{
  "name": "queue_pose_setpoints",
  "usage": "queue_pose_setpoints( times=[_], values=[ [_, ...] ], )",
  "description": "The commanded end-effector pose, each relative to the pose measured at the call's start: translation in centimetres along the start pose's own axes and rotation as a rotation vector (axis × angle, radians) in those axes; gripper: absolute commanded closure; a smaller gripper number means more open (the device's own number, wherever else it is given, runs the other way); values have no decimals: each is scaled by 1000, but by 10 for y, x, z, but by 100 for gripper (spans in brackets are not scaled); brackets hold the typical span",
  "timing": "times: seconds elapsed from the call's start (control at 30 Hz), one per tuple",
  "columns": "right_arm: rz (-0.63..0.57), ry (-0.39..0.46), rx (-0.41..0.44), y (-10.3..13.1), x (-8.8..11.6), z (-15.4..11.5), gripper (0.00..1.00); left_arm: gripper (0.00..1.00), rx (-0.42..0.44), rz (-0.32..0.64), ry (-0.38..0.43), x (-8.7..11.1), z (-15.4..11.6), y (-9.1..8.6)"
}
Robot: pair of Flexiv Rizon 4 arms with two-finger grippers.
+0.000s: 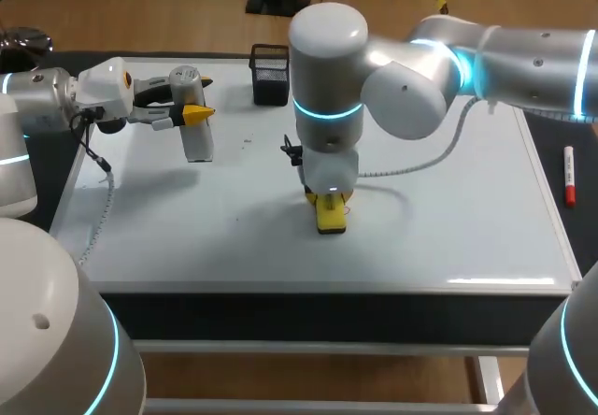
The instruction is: Pick up the inspection probe, press it on each red-marked spot on the whiteboard one by one, put down the probe, pick up the eraser, and wipe off all the red marks.
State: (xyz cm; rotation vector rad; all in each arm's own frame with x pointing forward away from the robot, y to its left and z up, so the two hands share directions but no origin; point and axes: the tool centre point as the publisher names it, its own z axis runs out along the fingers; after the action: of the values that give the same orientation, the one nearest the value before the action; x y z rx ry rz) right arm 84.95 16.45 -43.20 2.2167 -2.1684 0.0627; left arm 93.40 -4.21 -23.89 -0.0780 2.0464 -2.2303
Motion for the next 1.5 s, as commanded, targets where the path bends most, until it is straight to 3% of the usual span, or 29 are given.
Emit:
queue_pose_setpoints(
  times=[0.03, 0.43, 0.8, 1.27, 1.5],
  values=[
    [23, -7, 8, 2, 22, 7, 100, 100, -1, 1, -2, 0, 0, -1],
    [79, 27, 9, 6, 58, 12, 100, 100, -1, 1, -2, 0, 0, -1],
    [106, 43, -14, 4, 71, 3, 100, 100, -1, 1, -2, 0, 0, -1],
    [145, -20, -46, -53, 121, -59, 100, 100, -1, 1, -2, 0, 0, -1],
    [157, -20, -39, -67, 128, -75, 100, 100, -1, 1, -2, 0, 0, -1]
  ],
)
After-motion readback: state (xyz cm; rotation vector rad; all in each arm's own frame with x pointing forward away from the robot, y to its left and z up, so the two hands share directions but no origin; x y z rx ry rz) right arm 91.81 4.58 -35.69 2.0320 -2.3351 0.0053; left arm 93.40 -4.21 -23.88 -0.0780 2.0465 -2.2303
